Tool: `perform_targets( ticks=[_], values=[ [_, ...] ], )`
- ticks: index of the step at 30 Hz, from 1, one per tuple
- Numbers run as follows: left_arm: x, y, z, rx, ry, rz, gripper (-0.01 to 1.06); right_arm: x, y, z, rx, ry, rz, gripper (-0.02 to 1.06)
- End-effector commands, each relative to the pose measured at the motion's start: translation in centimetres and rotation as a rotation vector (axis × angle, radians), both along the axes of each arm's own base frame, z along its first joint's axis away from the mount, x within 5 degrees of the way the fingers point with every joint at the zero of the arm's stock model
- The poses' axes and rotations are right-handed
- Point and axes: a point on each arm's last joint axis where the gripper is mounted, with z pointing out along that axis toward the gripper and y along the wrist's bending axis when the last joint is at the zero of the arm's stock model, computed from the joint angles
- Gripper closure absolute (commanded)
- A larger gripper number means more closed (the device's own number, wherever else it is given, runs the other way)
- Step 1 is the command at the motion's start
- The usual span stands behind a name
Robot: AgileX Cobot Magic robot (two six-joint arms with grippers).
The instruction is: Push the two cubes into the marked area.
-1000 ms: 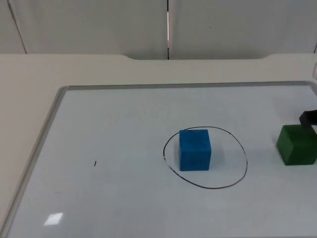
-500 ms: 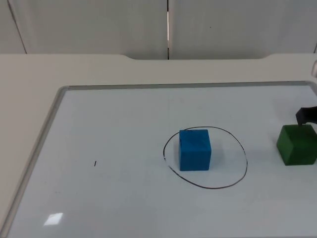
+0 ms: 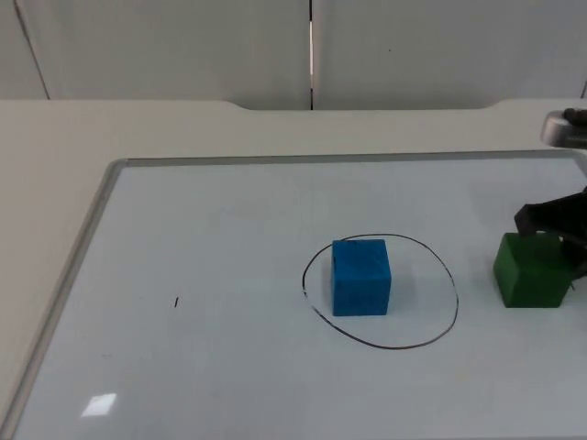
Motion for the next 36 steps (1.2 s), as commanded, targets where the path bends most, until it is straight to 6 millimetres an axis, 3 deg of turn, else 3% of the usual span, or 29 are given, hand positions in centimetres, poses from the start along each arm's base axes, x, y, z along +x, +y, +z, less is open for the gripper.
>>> perform_targets(
  ticks=[1, 36],
  values=[
    [0.1, 0.0, -0.1, 0.001, -0.01, 0.008, 1.05, 0.1, 0.7, 0.2, 0.004, -0.014, 0.014, 1.04],
    [0.1, 0.0, -0.1, 0.001, -0.01, 0.008, 1.05, -0.7, 2.8, 0.1, 0.005, 0.011, 0.051, 1.04]
  ],
)
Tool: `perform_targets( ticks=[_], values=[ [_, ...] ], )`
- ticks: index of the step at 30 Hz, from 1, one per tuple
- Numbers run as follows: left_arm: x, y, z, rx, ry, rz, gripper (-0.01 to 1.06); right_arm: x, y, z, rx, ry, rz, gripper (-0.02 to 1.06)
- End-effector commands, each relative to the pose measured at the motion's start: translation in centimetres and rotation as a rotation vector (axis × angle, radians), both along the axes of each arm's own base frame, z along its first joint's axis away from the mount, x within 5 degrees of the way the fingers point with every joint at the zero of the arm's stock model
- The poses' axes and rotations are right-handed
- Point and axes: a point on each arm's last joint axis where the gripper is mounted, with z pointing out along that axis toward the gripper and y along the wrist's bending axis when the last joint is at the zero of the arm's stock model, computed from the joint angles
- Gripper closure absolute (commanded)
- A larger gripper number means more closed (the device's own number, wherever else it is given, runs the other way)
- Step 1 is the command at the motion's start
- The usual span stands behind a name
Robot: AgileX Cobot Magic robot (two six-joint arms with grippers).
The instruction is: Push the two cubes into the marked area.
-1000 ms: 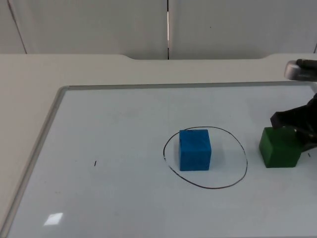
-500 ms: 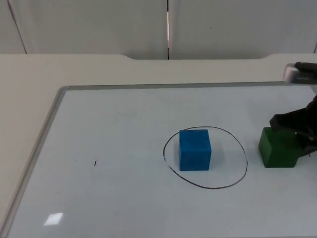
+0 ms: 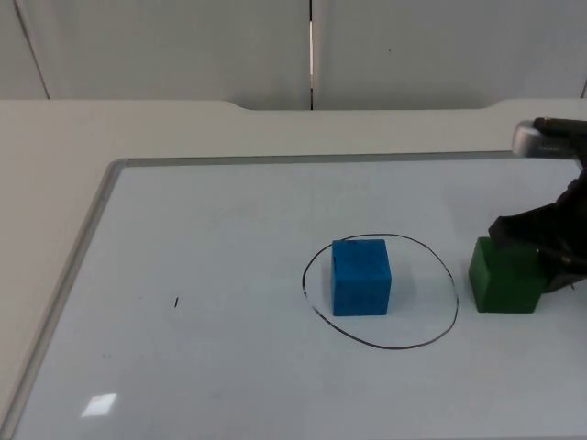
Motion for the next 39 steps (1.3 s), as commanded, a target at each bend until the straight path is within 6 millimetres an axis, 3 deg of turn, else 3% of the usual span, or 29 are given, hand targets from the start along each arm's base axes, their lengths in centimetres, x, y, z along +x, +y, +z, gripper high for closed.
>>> perform_targets(
  ticks=[1, 6, 19, 26, 39],
  values=[
    [0.1, 0.0, -0.1, 0.001, -0.01, 0.008, 1.05, 0.1, 0.8, 0.2, 0.006, -0.024, 0.016, 1.04],
    [0.1, 0.0, -0.1, 0.001, -0.01, 0.008, 1.05, 0.0, 1.9, 0.3, 0.024, -0.054, 0.024, 1.04],
    [0.1, 0.0, -0.1, 0.001, -0.01, 0.008, 1.05, -0.3, 2.0, 0.2, 0.03, -0.021, 0.014, 1.04],
    [0.1, 0.0, -0.1, 0.001, -0.01, 0.008, 1.05, -0.6, 3.6, 0.3, 0.062, -0.038, 0.01, 1.04],
    [0.1, 0.0, -0.1, 0.001, -0.01, 0.008, 1.05, -0.7, 3.6, 0.3, 0.044, -0.039, 0.035, 1.04]
  ],
)
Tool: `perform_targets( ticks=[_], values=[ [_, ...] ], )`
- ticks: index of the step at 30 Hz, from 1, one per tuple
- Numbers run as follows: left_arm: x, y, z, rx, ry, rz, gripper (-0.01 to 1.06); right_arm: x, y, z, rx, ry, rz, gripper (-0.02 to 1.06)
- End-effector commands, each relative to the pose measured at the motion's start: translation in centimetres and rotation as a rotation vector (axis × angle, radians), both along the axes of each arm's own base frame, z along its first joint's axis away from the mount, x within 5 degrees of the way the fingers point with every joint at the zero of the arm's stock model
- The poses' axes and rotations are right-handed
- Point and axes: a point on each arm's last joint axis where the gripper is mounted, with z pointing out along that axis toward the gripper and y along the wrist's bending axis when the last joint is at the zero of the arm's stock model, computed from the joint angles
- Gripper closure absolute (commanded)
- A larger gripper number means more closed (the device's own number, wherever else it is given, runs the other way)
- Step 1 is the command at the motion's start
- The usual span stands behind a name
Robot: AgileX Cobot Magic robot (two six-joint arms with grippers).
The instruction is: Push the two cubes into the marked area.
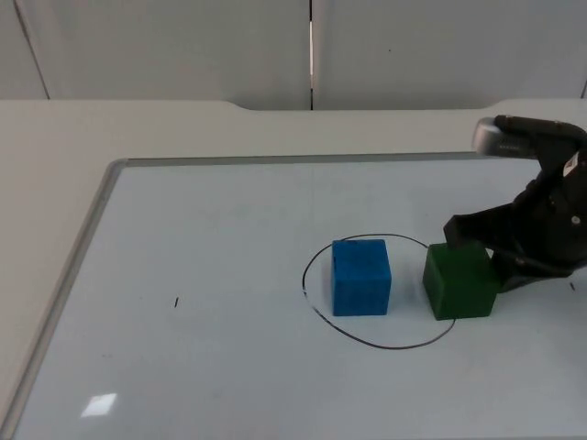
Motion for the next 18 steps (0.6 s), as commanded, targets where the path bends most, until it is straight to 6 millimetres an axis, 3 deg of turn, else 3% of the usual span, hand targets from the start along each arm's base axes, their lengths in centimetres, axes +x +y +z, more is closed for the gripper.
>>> perform_targets(
  ticks=[1, 18],
  values=[
    [0.06, 0.03, -0.07, 0.001, -0.01, 0.008, 1.05, 0.01, 0.15, 0.1, -0.014, -0.009, 0.025, 1.04],
    [0.06, 0.03, -0.07, 0.001, -0.01, 0.008, 1.05, -0.39, 0.57, 0.03, -0.003, 0.025, 0.009, 1.04]
  ],
)
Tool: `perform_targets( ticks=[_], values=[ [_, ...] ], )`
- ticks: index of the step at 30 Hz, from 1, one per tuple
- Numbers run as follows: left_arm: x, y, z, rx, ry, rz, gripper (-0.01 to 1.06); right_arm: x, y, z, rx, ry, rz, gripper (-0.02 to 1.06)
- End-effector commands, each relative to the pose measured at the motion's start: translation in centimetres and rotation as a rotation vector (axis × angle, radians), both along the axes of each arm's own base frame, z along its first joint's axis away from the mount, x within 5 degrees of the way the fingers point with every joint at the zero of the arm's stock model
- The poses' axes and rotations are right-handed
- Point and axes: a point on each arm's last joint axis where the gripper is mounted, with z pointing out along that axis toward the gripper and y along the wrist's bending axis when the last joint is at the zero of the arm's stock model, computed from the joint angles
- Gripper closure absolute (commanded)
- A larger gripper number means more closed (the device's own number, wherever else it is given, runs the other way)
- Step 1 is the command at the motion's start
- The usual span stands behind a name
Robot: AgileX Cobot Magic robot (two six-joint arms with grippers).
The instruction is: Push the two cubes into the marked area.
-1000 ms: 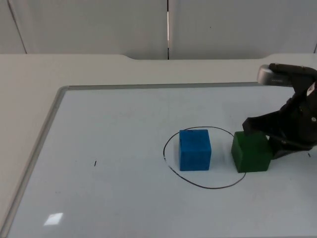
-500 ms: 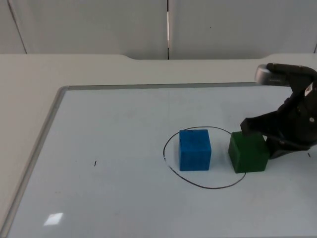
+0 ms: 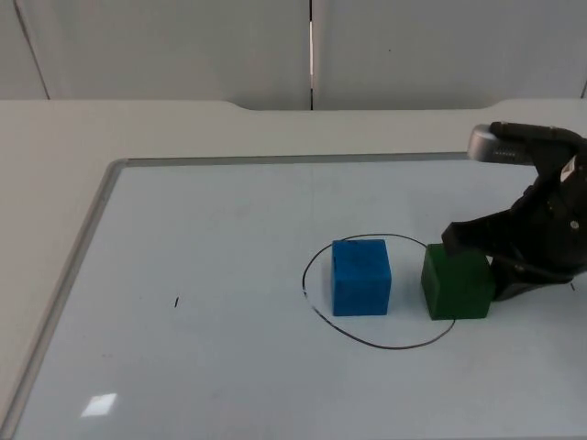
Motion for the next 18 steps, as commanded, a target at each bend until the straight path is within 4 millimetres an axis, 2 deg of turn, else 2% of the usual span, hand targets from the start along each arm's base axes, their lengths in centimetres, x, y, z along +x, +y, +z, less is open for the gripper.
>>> perform_targets(
  ticks=[1, 7, 18],
  values=[
    [0.1, 0.0, -0.1, 0.001, -0.01, 0.008, 1.05, 0.0, 0.3, 0.1, 0.011, 0.0, -0.008, 1.04],
    [0.1, 0.0, -0.1, 0.001, -0.01, 0.008, 1.05, 0.1, 0.6, 0.2, 0.07, -0.001, -0.082, 1.04],
    [0.1, 0.0, -0.1, 0.001, -0.01, 0.008, 1.05, -0.1, 2.2, 0.4, 0.082, -0.051, -0.052, 1.04]
  ],
)
